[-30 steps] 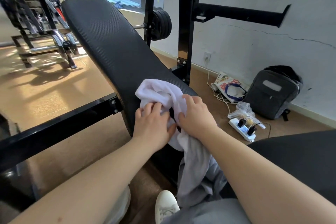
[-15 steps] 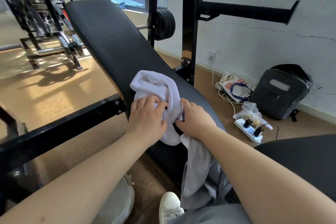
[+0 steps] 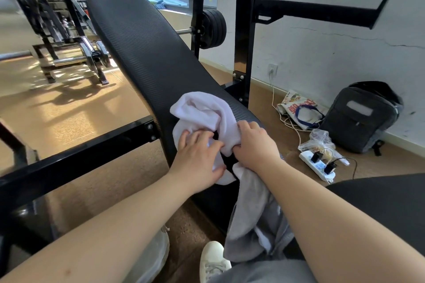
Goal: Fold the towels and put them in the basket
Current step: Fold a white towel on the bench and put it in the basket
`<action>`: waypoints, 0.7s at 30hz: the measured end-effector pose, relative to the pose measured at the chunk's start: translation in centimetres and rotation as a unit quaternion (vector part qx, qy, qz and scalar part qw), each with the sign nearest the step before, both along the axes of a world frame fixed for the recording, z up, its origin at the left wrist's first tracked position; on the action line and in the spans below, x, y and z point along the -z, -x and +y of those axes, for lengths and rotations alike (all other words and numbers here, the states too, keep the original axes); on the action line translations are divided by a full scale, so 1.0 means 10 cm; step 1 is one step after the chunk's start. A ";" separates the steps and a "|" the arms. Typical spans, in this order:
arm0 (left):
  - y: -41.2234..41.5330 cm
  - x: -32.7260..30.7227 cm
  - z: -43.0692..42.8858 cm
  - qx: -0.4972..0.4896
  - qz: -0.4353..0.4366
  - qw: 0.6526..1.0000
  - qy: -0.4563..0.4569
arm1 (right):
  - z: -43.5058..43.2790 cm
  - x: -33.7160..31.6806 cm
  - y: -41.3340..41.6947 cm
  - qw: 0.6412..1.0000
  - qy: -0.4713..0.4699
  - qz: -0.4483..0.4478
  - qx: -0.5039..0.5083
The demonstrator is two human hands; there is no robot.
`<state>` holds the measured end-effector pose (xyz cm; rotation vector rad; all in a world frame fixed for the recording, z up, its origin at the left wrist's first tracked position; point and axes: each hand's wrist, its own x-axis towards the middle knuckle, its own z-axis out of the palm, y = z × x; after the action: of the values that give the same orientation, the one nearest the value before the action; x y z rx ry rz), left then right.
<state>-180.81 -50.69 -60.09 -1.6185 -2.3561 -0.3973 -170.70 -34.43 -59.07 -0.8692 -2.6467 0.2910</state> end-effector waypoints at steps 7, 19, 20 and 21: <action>0.02 -0.03 0.10 -0.034 -0.078 0.988 -0.130 | -0.18 -0.15 0.10 0.979 0.110 0.158 -0.073; 0.08 -0.33 0.12 -0.079 -0.359 0.886 -0.284 | -0.21 -0.33 0.05 0.920 0.278 0.276 0.010; 0.10 -0.36 0.11 -0.074 -0.374 0.878 -0.290 | -0.22 -0.34 0.03 0.899 0.322 0.296 0.019; 0.11 -0.39 0.11 -0.068 -0.384 0.872 -0.294 | -0.22 -0.37 0.03 0.880 0.353 0.317 0.024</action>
<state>-181.95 -49.61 -56.23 -1.0879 -2.4070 -1.7983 -170.98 -36.63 -55.41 -0.8305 -1.8820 1.3326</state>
